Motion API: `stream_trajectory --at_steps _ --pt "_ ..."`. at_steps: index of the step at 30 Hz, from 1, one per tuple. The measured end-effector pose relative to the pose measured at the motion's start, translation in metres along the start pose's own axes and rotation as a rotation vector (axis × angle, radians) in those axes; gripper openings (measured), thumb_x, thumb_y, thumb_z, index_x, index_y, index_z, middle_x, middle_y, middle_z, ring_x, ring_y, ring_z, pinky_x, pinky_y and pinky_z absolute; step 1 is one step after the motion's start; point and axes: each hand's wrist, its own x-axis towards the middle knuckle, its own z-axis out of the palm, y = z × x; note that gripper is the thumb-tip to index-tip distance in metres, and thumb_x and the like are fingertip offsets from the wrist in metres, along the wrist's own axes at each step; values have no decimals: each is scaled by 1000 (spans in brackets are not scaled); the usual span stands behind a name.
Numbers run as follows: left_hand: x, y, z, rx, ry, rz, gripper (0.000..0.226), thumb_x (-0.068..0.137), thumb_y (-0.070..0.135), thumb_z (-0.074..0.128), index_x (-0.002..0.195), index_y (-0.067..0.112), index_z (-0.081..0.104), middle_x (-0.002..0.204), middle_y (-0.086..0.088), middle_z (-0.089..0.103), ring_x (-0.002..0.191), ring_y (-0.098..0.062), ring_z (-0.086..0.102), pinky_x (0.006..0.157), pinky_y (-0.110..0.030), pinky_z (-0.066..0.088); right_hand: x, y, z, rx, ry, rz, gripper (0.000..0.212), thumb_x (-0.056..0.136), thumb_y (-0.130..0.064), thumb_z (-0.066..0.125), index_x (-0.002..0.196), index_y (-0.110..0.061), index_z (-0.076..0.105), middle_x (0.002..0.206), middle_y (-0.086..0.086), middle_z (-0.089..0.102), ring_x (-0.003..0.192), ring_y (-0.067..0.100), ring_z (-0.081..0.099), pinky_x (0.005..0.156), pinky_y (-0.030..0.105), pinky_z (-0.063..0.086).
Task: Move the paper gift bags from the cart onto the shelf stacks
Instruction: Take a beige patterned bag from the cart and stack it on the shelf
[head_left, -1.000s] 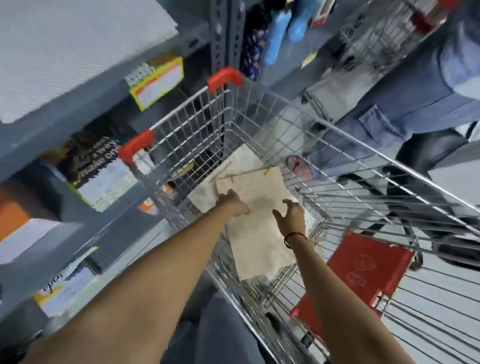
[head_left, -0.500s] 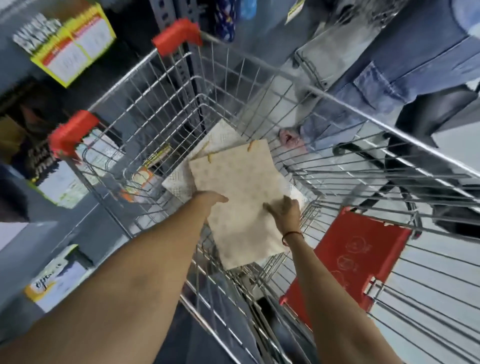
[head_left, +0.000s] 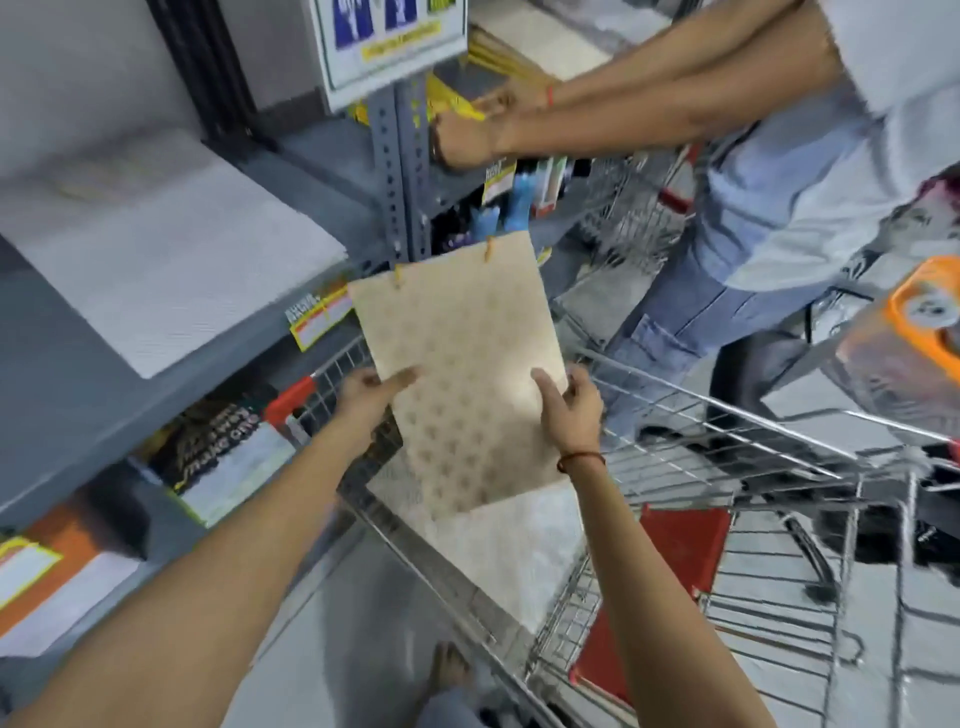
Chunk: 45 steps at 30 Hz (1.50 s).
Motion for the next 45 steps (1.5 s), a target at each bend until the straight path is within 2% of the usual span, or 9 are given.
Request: stream_trajectory --at_steps 4,12,17,20,26,32,36,43,45 --pt "-47 59 -25 -131 -37 279 29 88 14 63 115 13 55 121 -3 60 95 -12 62 88 -32 51 -8 -66 14 214 32 -106 13 85 -16 65 85 -5 59 63 -7 53 46 -9 48 47 7 38" --pt "-87 79 -91 -143 110 399 5 87 18 64 88 16 60 105 -2 64 95 -18 62 75 -17 51 -43 -115 52 329 -17 -137 11 83 -20 67 82 -12 60 79 6 61 76 20 57 69 35 49" --pt "-96 52 -150 -116 220 450 33 92 13 55 123 0 56 116 -9 60 84 -7 60 69 -9 52 -67 -145 96 360 -94 -150 21 84 -21 66 67 -20 54 61 -3 52 58 13 48 58 28 43" --pt "-101 47 -192 -177 380 468 35 93 14 55 124 -3 56 118 -10 62 99 -20 62 79 -15 52 -83 -160 133 290 -218 -175 18 85 -28 64 75 -13 60 62 11 54 61 16 48 60 31 41" --pt "-122 49 -289 -374 688 517 14 89 11 54 90 4 66 79 -10 52 71 -18 45 67 -29 38 -147 -211 207 234 -624 -335 22 90 -15 56 111 -8 57 103 2 60 95 19 56 81 30 45" --pt "-147 49 -391 -312 989 437 18 91 11 53 90 -4 63 64 -2 49 61 -14 45 50 -10 39 -200 -227 285 -33 -957 -273 57 81 -21 69 131 -10 44 118 4 61 107 20 58 89 30 49" --pt "-143 41 -438 -263 996 329 26 92 14 52 108 -2 64 81 -12 63 68 -20 59 54 -23 51 -225 -231 334 -45 -915 -190 56 78 -20 72 127 -5 49 126 16 60 115 32 57 98 47 49" --pt "-135 4 -473 -48 825 171 23 77 25 70 62 18 54 73 0 63 77 -20 60 72 -31 48 -233 -227 398 -109 -906 -325 38 81 -9 67 117 -5 58 115 15 67 106 28 61 96 46 50" --pt "-135 -10 -473 51 787 165 18 74 23 72 70 14 57 83 -4 67 82 -21 62 77 -34 49 -226 -205 417 -177 -918 -377 38 80 -18 67 116 -7 59 114 16 66 106 31 61 95 48 51"
